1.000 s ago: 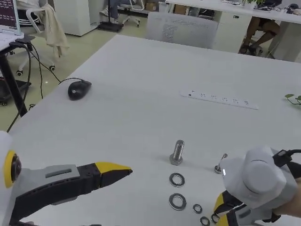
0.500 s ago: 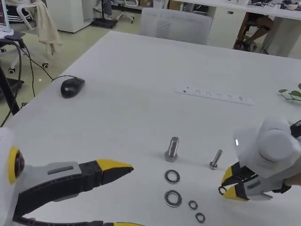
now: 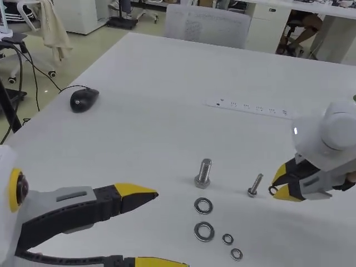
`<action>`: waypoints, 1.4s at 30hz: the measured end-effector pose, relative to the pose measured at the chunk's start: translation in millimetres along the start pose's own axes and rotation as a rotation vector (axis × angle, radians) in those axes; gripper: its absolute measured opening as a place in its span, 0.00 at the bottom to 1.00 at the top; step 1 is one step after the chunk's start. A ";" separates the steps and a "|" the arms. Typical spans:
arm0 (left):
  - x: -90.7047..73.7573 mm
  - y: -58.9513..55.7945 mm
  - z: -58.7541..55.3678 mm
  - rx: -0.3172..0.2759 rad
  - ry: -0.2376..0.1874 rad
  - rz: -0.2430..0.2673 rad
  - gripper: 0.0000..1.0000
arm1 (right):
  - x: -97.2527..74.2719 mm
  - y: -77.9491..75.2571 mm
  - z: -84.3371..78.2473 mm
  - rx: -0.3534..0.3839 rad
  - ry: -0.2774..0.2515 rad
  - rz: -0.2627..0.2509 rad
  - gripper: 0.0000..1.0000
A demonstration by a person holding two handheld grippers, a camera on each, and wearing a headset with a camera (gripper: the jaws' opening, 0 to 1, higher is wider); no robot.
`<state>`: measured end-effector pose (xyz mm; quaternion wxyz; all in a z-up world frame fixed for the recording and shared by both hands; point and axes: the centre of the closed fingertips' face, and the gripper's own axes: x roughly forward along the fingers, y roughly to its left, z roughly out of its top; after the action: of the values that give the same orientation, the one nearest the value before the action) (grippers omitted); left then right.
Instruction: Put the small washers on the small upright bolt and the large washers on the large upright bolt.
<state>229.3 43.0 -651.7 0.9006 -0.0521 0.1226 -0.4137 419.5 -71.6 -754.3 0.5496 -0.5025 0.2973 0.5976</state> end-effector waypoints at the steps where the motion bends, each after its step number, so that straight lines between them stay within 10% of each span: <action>1: 0.1 0.3 -0.4 0.000 0.001 0.001 0.54 | -0.2 -1.9 0.9 0.001 -0.001 -0.002 0.12; 42: 0.5 9.6 -2.9 -0.021 -0.003 0.049 0.53 | 28.3 -28.0 4.9 -0.033 0.025 0.049 0.13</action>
<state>235.9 48.9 -656.5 0.9100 -0.0594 0.1268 -0.3903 448.0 -50.9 -773.6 0.5226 -0.5117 0.3064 0.6092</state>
